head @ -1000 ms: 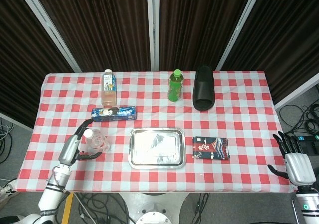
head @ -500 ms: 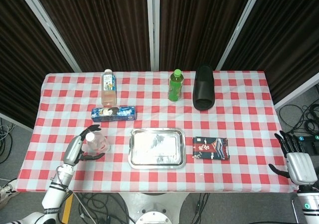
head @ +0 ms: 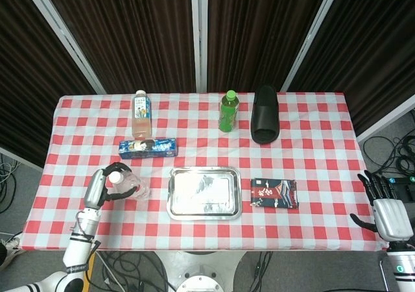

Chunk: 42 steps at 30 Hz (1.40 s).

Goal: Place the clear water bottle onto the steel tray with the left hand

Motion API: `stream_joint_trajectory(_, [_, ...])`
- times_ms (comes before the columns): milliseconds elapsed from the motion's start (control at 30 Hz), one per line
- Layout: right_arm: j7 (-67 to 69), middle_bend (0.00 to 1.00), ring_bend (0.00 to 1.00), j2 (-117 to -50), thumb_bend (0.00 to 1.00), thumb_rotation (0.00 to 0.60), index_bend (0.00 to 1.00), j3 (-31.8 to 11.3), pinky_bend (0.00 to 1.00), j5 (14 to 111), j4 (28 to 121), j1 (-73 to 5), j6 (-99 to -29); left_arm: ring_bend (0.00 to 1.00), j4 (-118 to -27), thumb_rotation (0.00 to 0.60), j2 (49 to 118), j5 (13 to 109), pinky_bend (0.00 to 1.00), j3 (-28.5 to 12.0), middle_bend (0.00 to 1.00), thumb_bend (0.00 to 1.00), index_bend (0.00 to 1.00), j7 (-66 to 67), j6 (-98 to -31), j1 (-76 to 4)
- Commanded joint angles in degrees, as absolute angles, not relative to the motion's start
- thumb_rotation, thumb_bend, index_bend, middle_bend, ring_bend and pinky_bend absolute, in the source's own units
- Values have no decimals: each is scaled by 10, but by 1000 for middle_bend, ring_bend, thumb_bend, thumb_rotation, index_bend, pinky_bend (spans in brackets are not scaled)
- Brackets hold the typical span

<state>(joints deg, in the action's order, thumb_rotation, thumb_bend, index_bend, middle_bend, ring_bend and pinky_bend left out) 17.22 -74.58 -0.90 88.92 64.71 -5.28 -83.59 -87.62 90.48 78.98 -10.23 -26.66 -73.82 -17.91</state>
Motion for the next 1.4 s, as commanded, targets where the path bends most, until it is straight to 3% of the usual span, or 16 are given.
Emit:
stream_joint_trajectory(33, [172, 0, 0, -745, 93, 600, 0, -10, 0, 889, 648, -53, -837, 531, -899, 600, 886, 794, 568, -120, 660, 293, 583, -246, -733, -195])
stream_joint_trajectory(200, [172, 0, 0, -743, 93, 600, 0, -10, 0, 892, 652, -52, -842, 539, -955, 600, 833, 776, 575, -169, 669, 294, 590, -190, -710, -229])
stream_joint_trajectory(400, [169, 0, 0, -743, 93, 600, 0, -8, 0, 897, 655, -50, -849, 543, -1055, 600, 748, 687, 580, -236, 673, 303, 597, -108, -648, -274])
stream_joint_trajectory(600, [169, 0, 0, -743, 93, 600, 0, -7, 0, 899, 655, -50, -849, 546, -1030, 600, 738, 633, 580, -166, 673, 308, 596, -79, -599, -260])
stream_joint_trajectory(700, [169, 0, 0, -743, 94, 600, 0, -8, 0, 898, 655, -50, -850, 546, -1022, 600, 743, 649, 580, -178, 673, 309, 596, -88, -610, -268])
stream_joint_trajectory(867, [165, 0, 0, -744, 93, 600, 0, -8, 0, 897, 656, -52, -845, 546, -1067, 600, 721, 665, 580, -240, 673, 309, 595, -98, -626, -302])
stream_joint_trajectory(1100, [169, 0, 0, -743, 94, 600, 0, -9, 0, 895, 657, -51, -846, 546, -1041, 600, 730, 638, 580, -172, 672, 309, 590, -129, -623, -259])
stream_joint_trajectory(1400, [167, 0, 0, -742, 94, 600, 0, -9, 0, 897, 658, -51, -848, 546, -1045, 600, 736, 649, 580, -211, 672, 310, 590, -120, -634, -296])
